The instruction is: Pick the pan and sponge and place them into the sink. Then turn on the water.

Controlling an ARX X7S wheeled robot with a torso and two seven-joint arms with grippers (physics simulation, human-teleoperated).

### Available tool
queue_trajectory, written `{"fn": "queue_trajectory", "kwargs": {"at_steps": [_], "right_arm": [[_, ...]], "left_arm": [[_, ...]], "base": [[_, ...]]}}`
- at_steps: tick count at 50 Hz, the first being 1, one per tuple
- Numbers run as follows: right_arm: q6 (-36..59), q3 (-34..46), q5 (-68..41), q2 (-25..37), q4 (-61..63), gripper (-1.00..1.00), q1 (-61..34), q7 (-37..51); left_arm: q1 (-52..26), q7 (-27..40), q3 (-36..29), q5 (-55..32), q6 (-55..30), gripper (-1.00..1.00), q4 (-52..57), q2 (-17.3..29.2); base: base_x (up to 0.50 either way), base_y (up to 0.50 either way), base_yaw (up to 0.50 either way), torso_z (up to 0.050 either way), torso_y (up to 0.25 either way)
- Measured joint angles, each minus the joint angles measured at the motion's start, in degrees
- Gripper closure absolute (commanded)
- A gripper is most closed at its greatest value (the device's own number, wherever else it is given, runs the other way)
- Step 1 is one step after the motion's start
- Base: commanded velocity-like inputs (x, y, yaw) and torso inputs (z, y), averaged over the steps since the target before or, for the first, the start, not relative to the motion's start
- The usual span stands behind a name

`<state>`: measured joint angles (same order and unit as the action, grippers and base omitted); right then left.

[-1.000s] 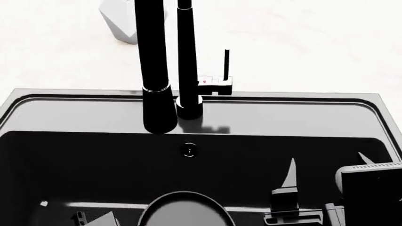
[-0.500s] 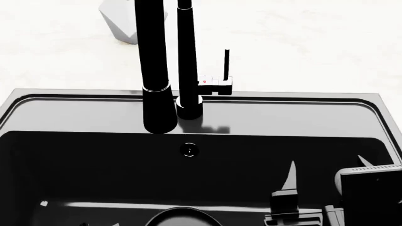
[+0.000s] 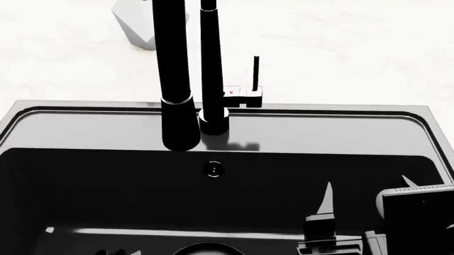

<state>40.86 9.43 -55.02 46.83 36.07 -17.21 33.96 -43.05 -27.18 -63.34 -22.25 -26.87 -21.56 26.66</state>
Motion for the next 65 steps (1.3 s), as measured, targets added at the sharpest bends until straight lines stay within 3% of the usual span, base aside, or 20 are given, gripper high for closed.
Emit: {"fn": "queue_trajectory", "kwargs": {"at_steps": [10, 27, 48, 65], "right_arm": [[-0.11, 0.09, 0.01, -0.01, -0.15, -1.00, -0.18, -0.12], [-0.04, 0.45, -0.13, -0.42, -0.56, -1.00, -1.80, -0.38], [0.52, 3.17, 1.35, -2.44, -3.47, -1.00, -7.58, -2.41], [-1.61, 8.00, 5.73, -8.43, -15.33, -1.00, -19.45, -9.38]], "left_arm": [[-0.66, 0.19, 0.66, -0.68, -1.02, -1.00, 3.13, 1.37], [-2.93, 4.17, 6.10, -5.24, -7.29, -1.00, 18.55, 8.29], [-1.52, 24.30, 25.75, -19.27, -18.27, -1.00, 33.15, 12.15], [4.04, 40.37, 41.99, -29.14, -19.09, -1.00, 43.59, 13.60]], "base": [[0.00, 0.00, 0.00, 0.000, 0.000], [0.00, 0.00, 0.00, 0.000, 0.000], [0.00, 0.00, 0.00, 0.000, 0.000], [0.00, 0.00, 0.00, 0.000, 0.000]]}}
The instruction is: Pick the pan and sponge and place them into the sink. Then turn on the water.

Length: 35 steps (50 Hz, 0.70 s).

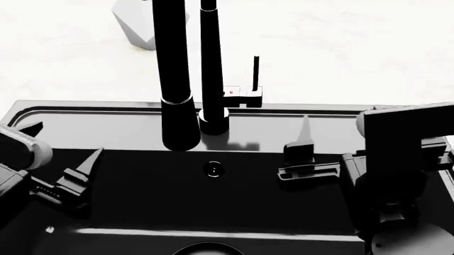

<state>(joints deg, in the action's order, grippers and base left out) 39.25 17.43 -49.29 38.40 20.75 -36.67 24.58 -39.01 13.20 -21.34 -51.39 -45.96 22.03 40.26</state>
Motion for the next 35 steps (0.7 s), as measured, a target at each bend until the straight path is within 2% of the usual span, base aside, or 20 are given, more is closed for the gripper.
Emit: {"fn": "queue_trajectory", "kwargs": {"at_steps": [14, 27, 35], "right_arm": [[-4.87, 6.65, 6.86, -6.83, -19.03, -1.00, -12.51, -11.30], [-11.46, 10.44, 11.65, -13.33, -38.48, -1.00, -21.78, -21.22], [-15.73, 12.04, 14.05, -17.22, -50.04, -1.00, -26.61, -26.09]], "left_arm": [[1.83, 8.74, 6.33, -4.55, -1.55, -1.00, 6.73, 1.12], [1.21, 13.34, 9.12, -8.24, -3.83, -1.00, 10.26, 1.81], [-0.31, 16.26, 8.24, -8.39, -5.30, -1.00, 10.75, 0.10]], "base": [[0.00, 0.00, 0.00, 0.000, 0.000], [0.00, 0.00, 0.00, 0.000, 0.000], [0.00, 0.00, 0.00, 0.000, 0.000]]}}
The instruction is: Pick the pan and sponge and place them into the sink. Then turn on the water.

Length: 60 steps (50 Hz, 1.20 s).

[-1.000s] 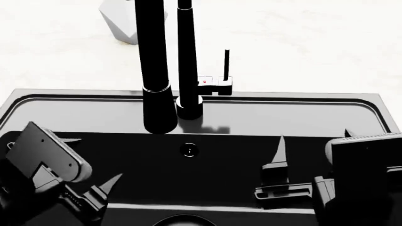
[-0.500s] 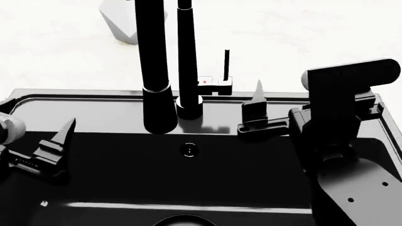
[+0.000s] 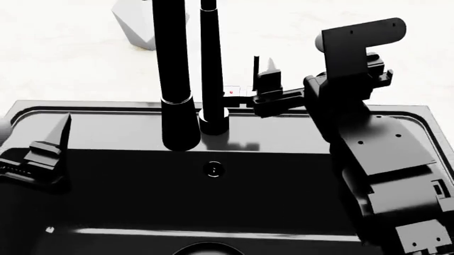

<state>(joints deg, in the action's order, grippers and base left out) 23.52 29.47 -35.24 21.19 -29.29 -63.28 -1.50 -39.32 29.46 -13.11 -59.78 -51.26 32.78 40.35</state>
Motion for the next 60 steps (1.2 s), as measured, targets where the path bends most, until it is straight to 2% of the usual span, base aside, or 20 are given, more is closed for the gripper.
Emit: {"fn": "queue_trajectory", "kwargs": {"at_steps": [16, 24, 37, 60], "right_arm": [[-12.37, 0.74, 3.33, -9.44, -29.01, -1.00, -10.39, -9.76], [-15.67, -0.53, 4.67, -12.88, -38.21, -1.00, -13.53, -13.24], [-16.66, -6.51, 9.65, -15.80, -43.73, -1.00, -14.94, -15.19], [-14.71, -18.62, 20.76, -17.72, -45.58, -1.00, -17.29, -15.62]], "left_arm": [[-2.09, 4.18, 0.90, -0.91, -0.78, -1.00, -0.25, -2.25], [-2.37, 5.28, 1.11, -1.14, -1.09, -1.00, -0.09, -2.42], [-1.73, 5.84, 0.95, -0.74, -0.71, -1.00, 0.38, -2.36], [-1.19, 5.26, 0.64, 0.10, 0.62, -1.00, 0.63, -2.19]], "base": [[0.00, 0.00, 0.00, 0.000, 0.000], [0.00, 0.00, 0.00, 0.000, 0.000], [0.00, 0.00, 0.00, 0.000, 0.000], [0.00, 0.00, 0.00, 0.000, 0.000]]}}
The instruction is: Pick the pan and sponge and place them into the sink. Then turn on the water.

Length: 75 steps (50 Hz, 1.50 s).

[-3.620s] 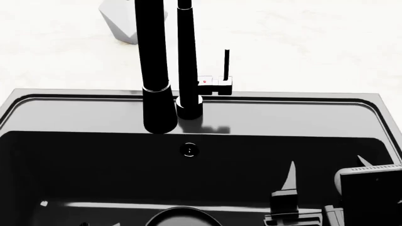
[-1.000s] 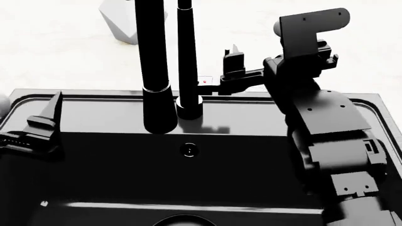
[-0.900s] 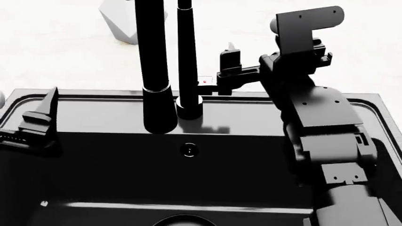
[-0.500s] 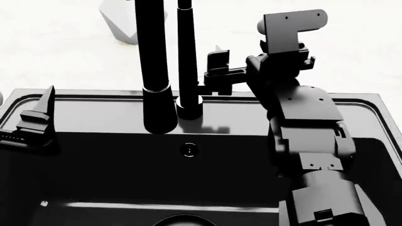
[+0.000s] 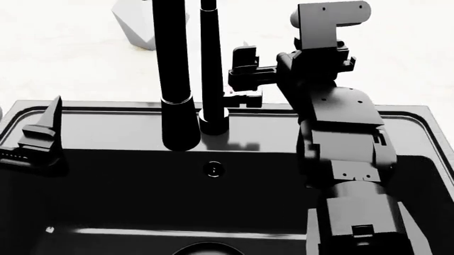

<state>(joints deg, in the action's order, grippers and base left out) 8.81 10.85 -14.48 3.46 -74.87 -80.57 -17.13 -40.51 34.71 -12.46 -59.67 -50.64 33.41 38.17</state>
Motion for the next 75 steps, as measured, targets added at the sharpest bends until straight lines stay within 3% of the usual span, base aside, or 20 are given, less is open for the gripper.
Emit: {"fn": "queue_trajectory", "kwargs": {"at_steps": [42, 75], "right_arm": [[1.30, -8.56, 9.56, -1.53, -0.13, -1.00, -3.13, -0.82], [1.94, -9.97, 11.73, -1.88, -0.13, -1.00, -6.20, -0.87]], "left_arm": [[0.59, -0.87, -0.95, 2.96, 2.82, -1.00, 0.42, 0.35], [1.29, -1.21, -0.82, 3.93, 4.93, -1.00, 0.41, 0.17]], "base": [[0.00, 0.00, 0.00, 0.008, -0.133], [0.00, 0.00, 0.00, 0.004, -0.022]]}}
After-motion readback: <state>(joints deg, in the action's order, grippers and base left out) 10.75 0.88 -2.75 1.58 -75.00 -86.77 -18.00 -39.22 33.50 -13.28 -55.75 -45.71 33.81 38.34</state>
